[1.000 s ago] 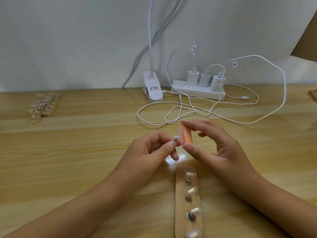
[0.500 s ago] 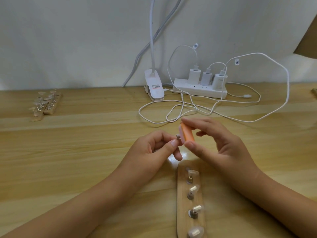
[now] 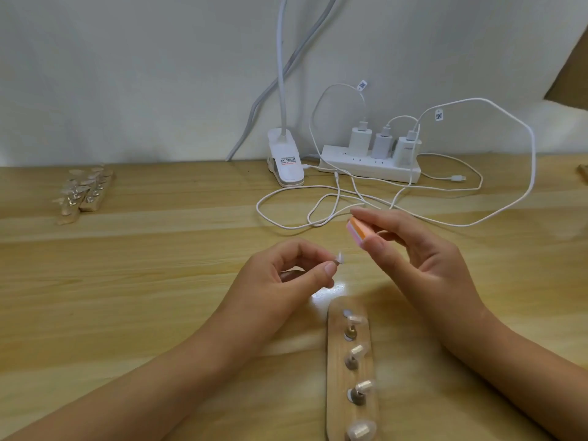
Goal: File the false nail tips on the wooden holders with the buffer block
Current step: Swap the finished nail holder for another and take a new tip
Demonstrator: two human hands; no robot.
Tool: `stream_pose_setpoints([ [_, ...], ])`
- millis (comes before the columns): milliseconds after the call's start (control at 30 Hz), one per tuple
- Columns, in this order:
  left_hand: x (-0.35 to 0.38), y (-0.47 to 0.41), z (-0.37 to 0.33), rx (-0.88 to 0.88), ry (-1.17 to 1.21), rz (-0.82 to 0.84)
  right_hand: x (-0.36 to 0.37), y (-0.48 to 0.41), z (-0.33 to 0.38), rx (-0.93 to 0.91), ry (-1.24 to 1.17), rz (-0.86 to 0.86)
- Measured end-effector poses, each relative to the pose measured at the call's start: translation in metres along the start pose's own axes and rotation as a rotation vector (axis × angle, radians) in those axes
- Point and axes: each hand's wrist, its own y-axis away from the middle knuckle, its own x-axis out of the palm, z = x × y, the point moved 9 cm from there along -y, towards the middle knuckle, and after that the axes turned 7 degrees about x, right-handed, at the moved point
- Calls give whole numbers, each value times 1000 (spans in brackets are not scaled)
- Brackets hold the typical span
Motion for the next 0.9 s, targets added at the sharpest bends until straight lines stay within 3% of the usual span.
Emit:
stream_pose_setpoints([
  [333,-2,-1,3,-7,-41,-18,16,14,25,-319,277,46],
  [600,1,0,5,-16,-68,-2,16,14,25,-315,315,45],
  [900,-4,0,6,-12,-92,-47,7,8,17,-202,155,5],
])
